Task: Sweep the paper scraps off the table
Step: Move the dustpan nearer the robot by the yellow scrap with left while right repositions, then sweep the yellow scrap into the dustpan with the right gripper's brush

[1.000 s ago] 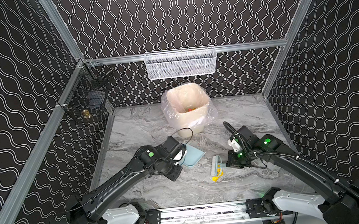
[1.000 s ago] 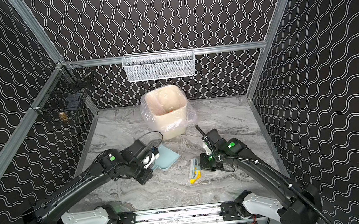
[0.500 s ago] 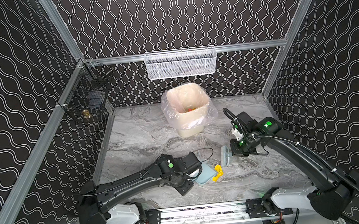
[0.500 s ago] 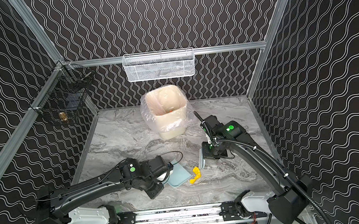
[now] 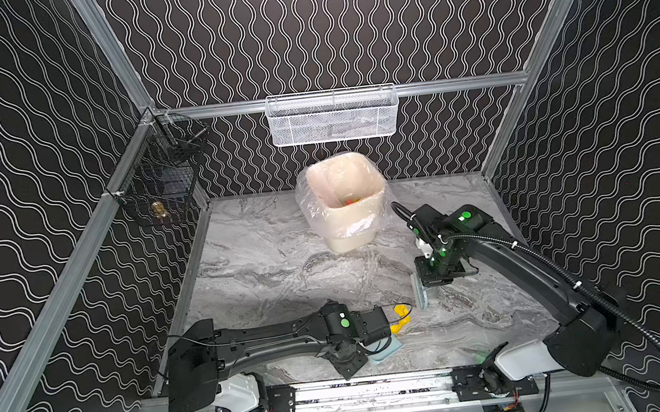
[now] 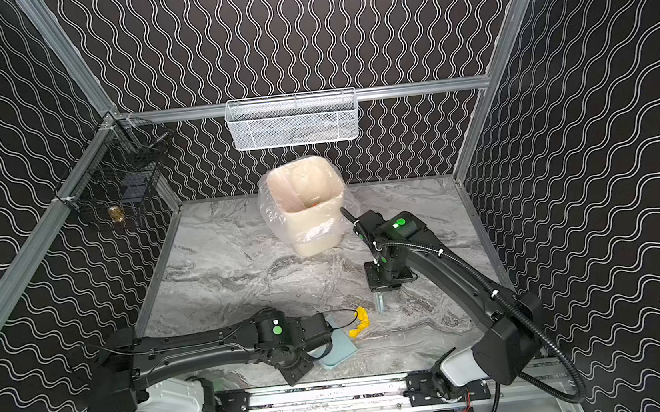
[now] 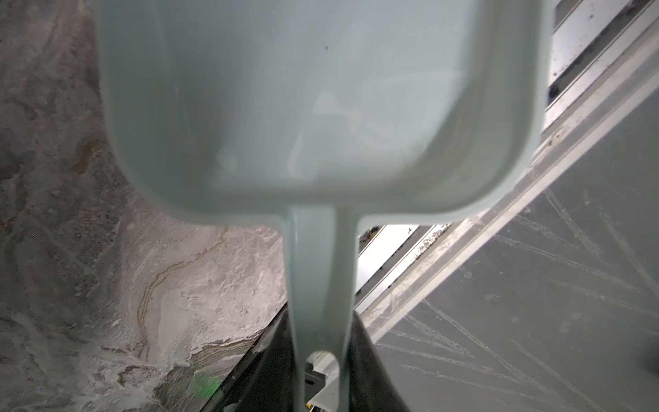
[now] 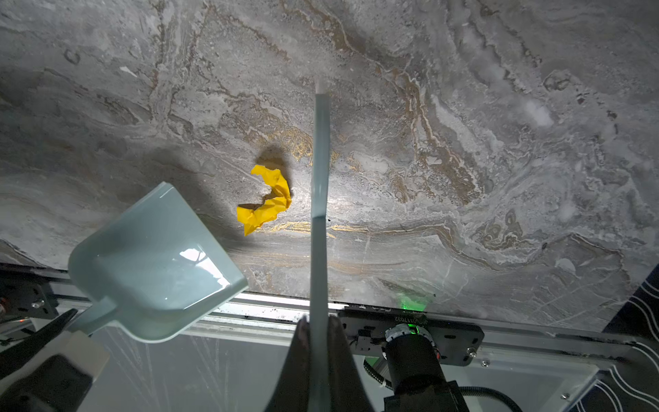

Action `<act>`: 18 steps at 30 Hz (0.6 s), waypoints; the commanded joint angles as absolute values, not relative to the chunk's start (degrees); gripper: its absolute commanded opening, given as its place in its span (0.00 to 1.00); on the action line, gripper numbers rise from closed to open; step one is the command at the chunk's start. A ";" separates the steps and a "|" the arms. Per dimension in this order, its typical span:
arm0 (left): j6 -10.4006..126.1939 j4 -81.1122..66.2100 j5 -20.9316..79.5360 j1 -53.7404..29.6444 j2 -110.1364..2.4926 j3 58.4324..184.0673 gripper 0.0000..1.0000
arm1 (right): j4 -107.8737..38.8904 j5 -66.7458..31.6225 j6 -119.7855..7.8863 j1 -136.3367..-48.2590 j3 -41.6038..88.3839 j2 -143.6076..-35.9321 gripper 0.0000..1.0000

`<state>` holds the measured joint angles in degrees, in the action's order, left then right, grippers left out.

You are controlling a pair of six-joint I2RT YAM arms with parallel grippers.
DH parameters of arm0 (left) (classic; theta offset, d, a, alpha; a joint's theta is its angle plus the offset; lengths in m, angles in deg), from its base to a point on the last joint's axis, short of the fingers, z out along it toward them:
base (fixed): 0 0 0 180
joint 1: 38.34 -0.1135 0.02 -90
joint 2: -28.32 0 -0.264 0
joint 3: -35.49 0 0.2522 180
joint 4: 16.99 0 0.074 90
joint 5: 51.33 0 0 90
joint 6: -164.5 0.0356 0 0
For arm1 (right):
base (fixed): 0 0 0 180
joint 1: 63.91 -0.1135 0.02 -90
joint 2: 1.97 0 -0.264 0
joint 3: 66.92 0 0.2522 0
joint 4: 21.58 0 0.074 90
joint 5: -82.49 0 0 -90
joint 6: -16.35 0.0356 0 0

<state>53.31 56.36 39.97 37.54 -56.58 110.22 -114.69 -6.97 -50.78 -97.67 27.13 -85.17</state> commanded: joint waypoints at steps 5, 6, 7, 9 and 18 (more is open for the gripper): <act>52.65 54.34 41.12 38.06 -59.19 109.53 0.00 | -115.73 -5.23 -53.42 -98.63 27.35 -87.03 0.00; 52.69 54.33 41.38 38.10 -59.38 109.62 0.00 | -115.68 -5.05 -53.68 -98.72 27.26 -87.21 0.00; 52.78 54.34 41.63 38.12 -59.55 109.72 0.00 | -115.56 -4.88 -53.88 -98.83 27.11 -87.34 0.00; 53.01 54.34 41.97 38.13 -60.15 109.89 0.00 | -114.98 -5.12 -54.12 -99.13 26.44 -87.55 0.00; 53.53 53.72 42.81 38.04 -62.45 110.42 0.00 | -112.53 -6.44 -54.34 -103.02 24.53 -89.12 0.00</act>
<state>53.36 54.09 41.90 38.06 -62.09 110.09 -113.29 -5.77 -53.77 -102.15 24.75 -88.71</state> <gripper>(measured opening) 0.219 0.088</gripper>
